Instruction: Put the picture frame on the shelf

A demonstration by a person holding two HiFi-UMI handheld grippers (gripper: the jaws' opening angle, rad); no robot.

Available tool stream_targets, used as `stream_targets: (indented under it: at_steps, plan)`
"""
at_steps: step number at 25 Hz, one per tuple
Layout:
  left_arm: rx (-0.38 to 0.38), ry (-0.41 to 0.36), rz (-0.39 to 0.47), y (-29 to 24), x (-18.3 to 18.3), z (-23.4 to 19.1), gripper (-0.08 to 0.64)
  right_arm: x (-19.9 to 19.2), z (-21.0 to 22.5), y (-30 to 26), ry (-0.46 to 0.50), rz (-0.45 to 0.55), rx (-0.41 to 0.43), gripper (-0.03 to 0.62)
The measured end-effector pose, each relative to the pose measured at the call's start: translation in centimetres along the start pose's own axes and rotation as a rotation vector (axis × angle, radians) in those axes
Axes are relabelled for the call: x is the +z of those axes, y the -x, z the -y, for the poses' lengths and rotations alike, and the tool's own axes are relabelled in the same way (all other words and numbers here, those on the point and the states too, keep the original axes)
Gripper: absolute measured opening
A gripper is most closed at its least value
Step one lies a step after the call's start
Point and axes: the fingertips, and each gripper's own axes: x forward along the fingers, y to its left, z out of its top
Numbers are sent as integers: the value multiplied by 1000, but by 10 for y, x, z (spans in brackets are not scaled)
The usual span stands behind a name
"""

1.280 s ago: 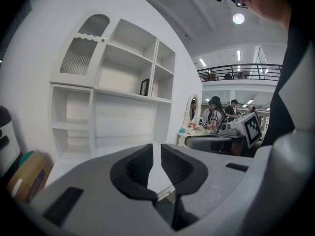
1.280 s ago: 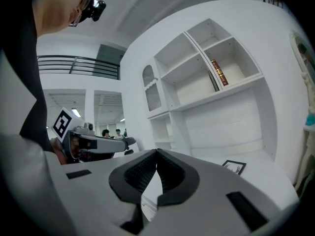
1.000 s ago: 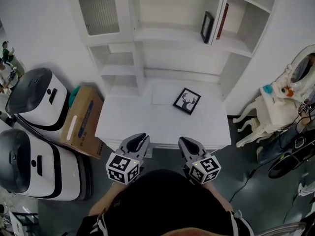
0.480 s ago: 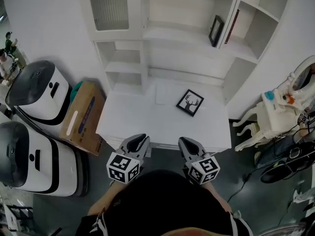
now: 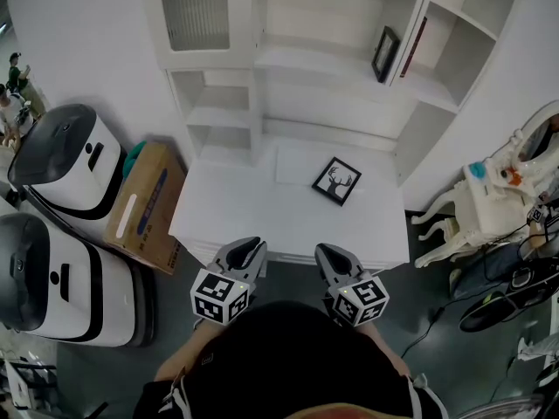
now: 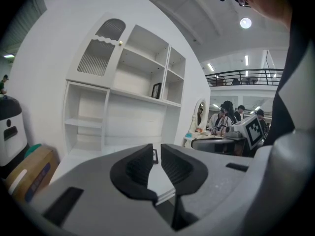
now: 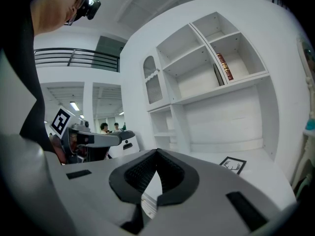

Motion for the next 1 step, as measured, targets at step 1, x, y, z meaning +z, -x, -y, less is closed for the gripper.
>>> stream_targets:
  at_steps: [1]
  plan:
    - [0, 0, -1, 0, 0, 0, 54, 0, -1, 0, -3, -6, 2, 18]
